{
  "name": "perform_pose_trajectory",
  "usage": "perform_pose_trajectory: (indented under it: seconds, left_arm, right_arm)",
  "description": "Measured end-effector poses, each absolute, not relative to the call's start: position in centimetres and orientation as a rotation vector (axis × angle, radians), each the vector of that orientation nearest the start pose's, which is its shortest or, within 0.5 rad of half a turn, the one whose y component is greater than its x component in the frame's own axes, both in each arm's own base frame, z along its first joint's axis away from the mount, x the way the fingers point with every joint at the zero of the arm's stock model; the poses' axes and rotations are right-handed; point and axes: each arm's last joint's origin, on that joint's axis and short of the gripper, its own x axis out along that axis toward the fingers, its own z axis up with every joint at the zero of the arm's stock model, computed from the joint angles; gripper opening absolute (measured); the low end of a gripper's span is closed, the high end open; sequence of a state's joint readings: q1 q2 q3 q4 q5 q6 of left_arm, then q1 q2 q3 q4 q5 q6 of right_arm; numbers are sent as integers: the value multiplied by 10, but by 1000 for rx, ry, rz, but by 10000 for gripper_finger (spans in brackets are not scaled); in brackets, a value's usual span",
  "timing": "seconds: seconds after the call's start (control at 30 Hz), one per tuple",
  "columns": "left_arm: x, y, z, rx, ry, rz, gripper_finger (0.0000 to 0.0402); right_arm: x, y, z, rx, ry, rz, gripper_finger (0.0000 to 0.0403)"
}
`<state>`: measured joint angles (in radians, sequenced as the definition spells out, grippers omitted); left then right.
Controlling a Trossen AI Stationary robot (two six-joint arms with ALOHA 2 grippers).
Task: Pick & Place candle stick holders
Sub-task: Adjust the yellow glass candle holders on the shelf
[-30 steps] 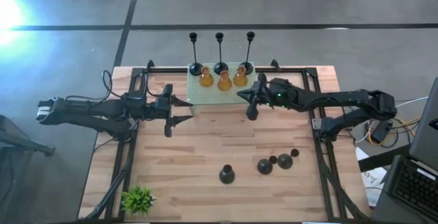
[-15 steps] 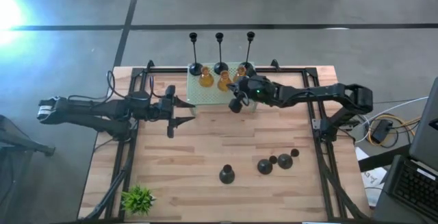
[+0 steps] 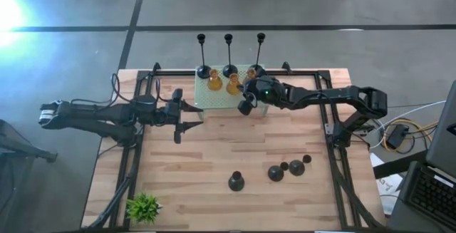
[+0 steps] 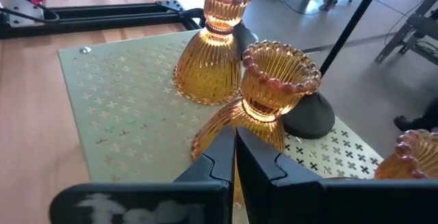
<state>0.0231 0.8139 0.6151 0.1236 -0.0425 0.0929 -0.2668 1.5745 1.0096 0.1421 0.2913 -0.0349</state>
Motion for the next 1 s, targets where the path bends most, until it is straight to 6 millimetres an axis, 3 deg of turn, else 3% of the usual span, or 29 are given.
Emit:
perform_pose_trajectory:
  seconds: [0.53,1.0]
  left_arm:
    - [187,6,299,93,73,63,202]
    - [187,6,299,93,74,63,202]
  right_arm:
    - [328,-117,250,-31,409,-537,8]
    - [328,-119,253,-30,383,-489,8]
